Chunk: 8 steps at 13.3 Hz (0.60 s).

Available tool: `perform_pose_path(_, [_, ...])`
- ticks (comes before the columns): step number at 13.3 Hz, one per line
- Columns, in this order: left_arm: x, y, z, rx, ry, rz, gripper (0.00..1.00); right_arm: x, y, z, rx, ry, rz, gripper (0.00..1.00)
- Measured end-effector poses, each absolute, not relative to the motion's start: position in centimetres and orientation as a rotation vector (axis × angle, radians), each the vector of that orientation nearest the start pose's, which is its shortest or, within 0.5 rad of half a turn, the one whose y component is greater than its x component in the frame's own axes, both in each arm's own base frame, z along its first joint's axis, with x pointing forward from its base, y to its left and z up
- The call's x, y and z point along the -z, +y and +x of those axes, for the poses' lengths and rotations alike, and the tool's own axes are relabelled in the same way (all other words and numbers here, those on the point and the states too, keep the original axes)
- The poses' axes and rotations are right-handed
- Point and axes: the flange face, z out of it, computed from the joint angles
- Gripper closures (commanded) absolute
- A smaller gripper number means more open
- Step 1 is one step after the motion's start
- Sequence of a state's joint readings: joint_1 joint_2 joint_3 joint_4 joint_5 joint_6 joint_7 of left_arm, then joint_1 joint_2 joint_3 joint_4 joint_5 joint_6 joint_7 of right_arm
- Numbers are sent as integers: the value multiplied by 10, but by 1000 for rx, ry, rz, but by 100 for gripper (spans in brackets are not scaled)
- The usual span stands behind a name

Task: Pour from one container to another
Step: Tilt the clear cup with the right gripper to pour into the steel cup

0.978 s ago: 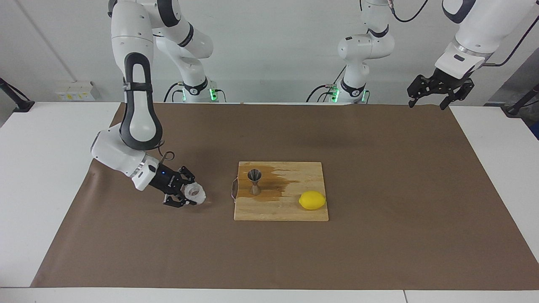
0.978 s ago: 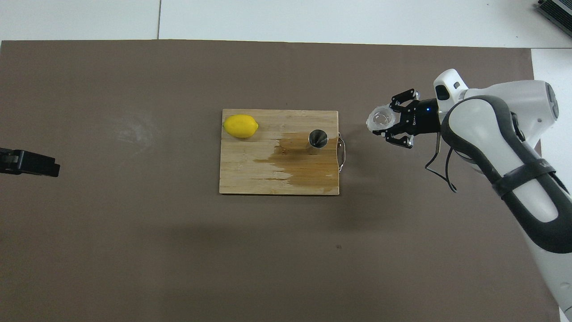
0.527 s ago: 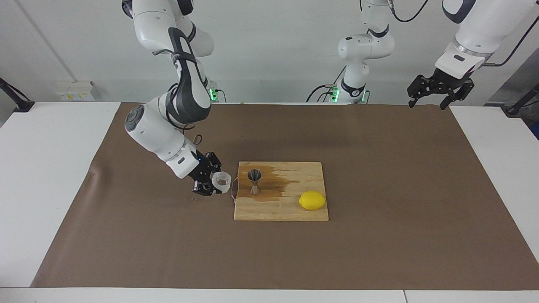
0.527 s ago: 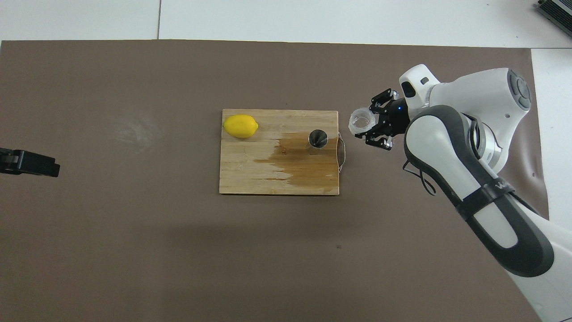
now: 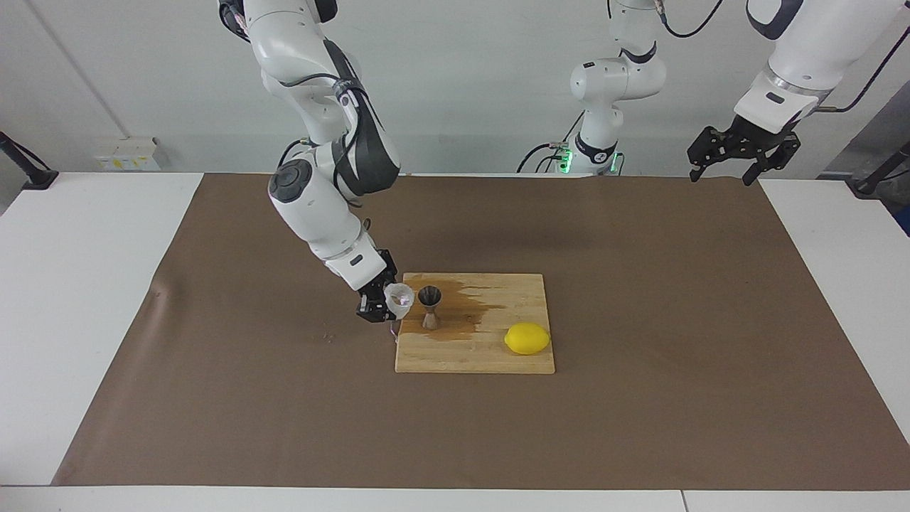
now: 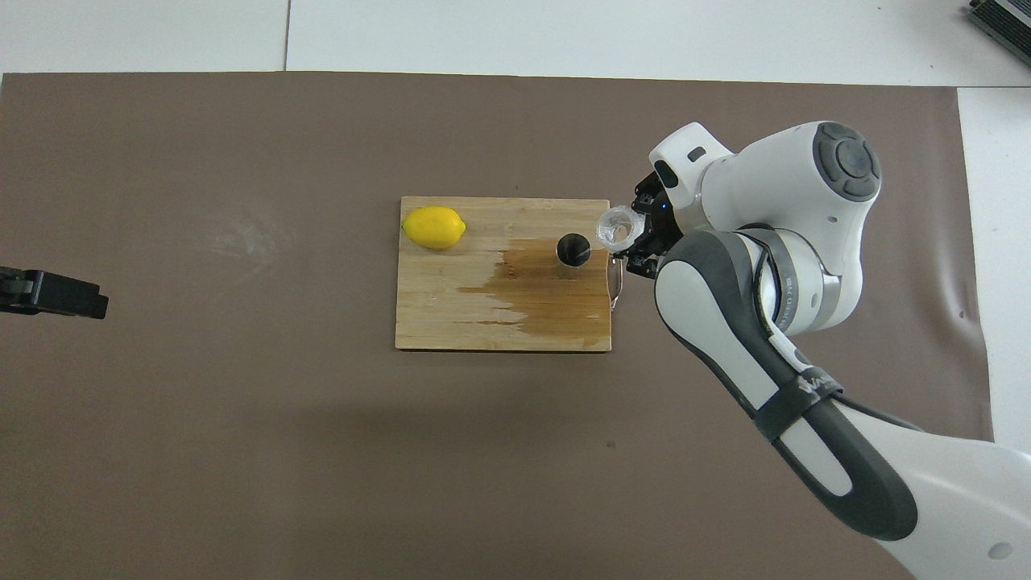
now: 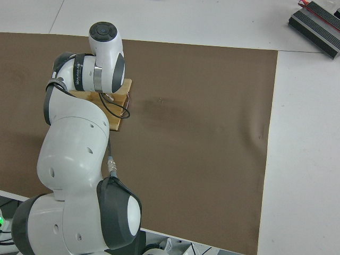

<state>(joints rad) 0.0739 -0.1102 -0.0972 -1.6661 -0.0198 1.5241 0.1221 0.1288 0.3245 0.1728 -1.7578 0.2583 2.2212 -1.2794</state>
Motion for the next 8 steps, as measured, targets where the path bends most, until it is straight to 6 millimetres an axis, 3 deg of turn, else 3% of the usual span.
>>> perform_pose_path(8, [-634,-17,514,-50,229,-3144,0,-411,231,613,270,-2104,-2328,59])
